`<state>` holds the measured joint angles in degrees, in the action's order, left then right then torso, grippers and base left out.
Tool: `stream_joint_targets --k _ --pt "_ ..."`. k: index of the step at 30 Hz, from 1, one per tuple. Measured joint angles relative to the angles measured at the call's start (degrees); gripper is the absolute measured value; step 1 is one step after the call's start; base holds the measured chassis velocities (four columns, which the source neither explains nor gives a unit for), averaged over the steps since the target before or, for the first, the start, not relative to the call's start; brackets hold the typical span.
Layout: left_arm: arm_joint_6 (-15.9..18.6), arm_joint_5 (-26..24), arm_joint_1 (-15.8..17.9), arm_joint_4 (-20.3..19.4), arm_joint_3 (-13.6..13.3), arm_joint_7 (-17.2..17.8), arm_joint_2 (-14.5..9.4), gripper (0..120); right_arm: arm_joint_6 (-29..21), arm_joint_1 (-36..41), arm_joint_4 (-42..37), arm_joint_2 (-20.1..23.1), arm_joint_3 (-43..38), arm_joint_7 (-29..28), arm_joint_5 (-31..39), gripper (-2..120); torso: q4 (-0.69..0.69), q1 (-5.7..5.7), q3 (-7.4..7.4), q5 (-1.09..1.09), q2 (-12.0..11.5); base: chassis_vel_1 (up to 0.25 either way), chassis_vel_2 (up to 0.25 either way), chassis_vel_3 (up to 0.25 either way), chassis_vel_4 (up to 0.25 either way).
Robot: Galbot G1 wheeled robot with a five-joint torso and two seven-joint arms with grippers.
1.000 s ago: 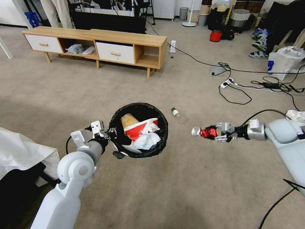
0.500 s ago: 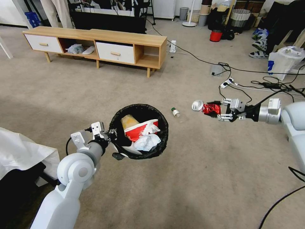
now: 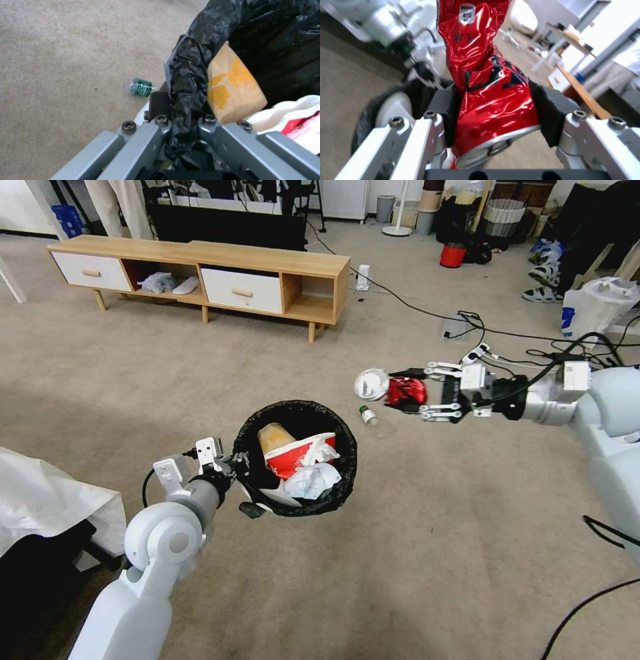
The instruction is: Pick up the trash bin and place the garbage on the floor into it.
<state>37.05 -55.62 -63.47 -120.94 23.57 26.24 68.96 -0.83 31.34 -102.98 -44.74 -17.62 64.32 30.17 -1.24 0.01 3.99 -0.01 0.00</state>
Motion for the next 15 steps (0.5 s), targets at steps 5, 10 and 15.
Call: stream_joint_targets --k 5,10,15 --pt "0.1 -0.1 0.5 0.1 -0.3 0.0 -0.5 2 0.1 -2.2 -0.1 -1.6 4.3 -0.5 0.7 46 -0.01 0.00 0.00 0.01 0.0 0.000 0.000 0.000 0.000" --pt "0.1 -0.1 1.1 0.6 -0.5 0.0 -0.6 2 0.3 -4.5 0.1 -3.1 8.9 -1.2 1.3 46 0.00 0.00 0.00 0.00 0.0 0.000 0.000 0.000 0.000" --pt "0.1 0.1 1.2 1.2 -0.8 0.0 -0.1 2 0.4 -7.4 0.7 -4.6 12.5 -1.4 1.6 46 -0.01 0.00 0.00 0.00 0.0 0.000 0.000 0.000 0.000"
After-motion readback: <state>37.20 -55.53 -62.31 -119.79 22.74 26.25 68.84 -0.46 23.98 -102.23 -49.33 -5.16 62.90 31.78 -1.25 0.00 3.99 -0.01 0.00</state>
